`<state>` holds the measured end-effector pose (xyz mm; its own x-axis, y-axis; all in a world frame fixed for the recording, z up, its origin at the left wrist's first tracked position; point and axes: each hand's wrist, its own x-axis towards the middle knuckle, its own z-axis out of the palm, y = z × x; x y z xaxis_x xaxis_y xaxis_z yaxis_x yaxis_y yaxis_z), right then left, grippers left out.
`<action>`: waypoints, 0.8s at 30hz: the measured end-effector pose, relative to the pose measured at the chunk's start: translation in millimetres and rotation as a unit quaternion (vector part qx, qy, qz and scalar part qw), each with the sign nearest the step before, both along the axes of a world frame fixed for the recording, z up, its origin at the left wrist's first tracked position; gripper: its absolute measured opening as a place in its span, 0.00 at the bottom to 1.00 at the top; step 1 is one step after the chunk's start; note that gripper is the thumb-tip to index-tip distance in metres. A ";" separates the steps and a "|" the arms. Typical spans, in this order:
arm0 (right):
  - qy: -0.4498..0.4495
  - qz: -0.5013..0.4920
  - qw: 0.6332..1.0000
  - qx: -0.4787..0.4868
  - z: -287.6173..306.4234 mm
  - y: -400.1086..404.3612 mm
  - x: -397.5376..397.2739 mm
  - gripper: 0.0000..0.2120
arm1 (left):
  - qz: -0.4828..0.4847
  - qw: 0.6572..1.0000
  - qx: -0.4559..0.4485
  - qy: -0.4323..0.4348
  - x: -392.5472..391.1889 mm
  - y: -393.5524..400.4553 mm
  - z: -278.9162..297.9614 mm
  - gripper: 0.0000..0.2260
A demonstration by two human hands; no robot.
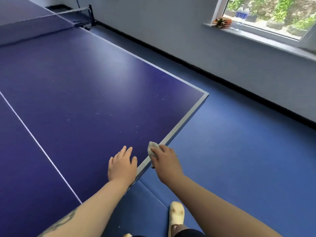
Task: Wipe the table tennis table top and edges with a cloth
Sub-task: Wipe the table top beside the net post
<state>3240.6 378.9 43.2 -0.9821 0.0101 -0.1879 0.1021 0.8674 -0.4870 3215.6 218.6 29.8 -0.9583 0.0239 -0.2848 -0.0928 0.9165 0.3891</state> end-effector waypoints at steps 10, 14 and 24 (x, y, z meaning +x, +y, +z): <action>0.058 0.286 0.956 0.033 -28.8 -10.7 -45.4 0.17 | 0.221 0.975 -0.012 0.008 18.6 -12.3 -24.5 0.23; 0.066 0.405 0.912 0.035 -40.8 -43.3 -32.0 0.17 | 0.284 0.957 -0.054 0.006 43.1 -42.1 -37.7 0.24; 0.083 0.514 0.843 0.138 -75.4 -100.1 -14.0 0.23 | 0.282 0.955 -0.092 0.003 56.1 -119.6 -62.6 0.24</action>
